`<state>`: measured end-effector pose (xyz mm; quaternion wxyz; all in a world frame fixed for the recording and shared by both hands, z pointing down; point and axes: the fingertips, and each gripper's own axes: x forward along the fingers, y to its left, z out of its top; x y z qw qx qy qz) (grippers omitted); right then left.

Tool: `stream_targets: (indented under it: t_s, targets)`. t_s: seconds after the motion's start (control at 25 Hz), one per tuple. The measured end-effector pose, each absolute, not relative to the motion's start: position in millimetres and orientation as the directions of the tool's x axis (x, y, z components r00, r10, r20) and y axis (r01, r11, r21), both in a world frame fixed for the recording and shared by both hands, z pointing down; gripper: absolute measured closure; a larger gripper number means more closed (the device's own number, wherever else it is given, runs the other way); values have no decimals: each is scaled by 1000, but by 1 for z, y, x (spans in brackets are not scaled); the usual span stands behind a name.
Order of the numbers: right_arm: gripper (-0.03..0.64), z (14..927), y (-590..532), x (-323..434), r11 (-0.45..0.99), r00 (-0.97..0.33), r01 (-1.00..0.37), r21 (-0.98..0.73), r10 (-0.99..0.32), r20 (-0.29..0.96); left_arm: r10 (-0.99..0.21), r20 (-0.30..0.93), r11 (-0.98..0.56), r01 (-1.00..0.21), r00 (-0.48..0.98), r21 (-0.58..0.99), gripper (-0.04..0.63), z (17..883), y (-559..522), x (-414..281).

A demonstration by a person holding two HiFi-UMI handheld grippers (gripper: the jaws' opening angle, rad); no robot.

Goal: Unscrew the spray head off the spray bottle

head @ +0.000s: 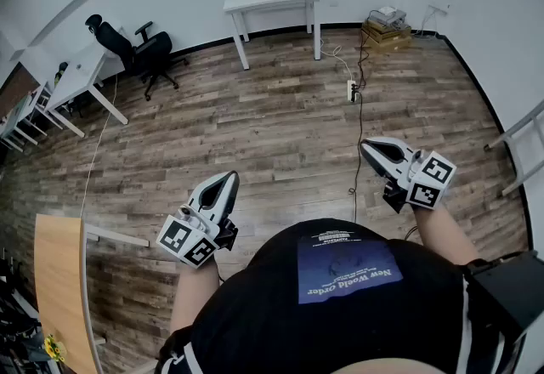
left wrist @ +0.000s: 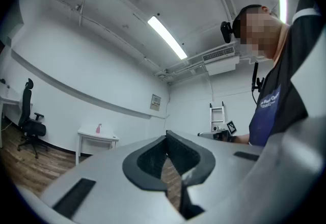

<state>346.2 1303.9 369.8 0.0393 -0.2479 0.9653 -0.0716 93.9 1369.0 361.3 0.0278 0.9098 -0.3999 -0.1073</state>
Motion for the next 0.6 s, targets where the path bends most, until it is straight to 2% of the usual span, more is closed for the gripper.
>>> stream_targets:
  t_s: [0.6]
  targets:
    - [620,370,1299,428,869,-875,-466,-168,-480,-55,-724,-145,-689,-714,674,122,594,356,1359,182]
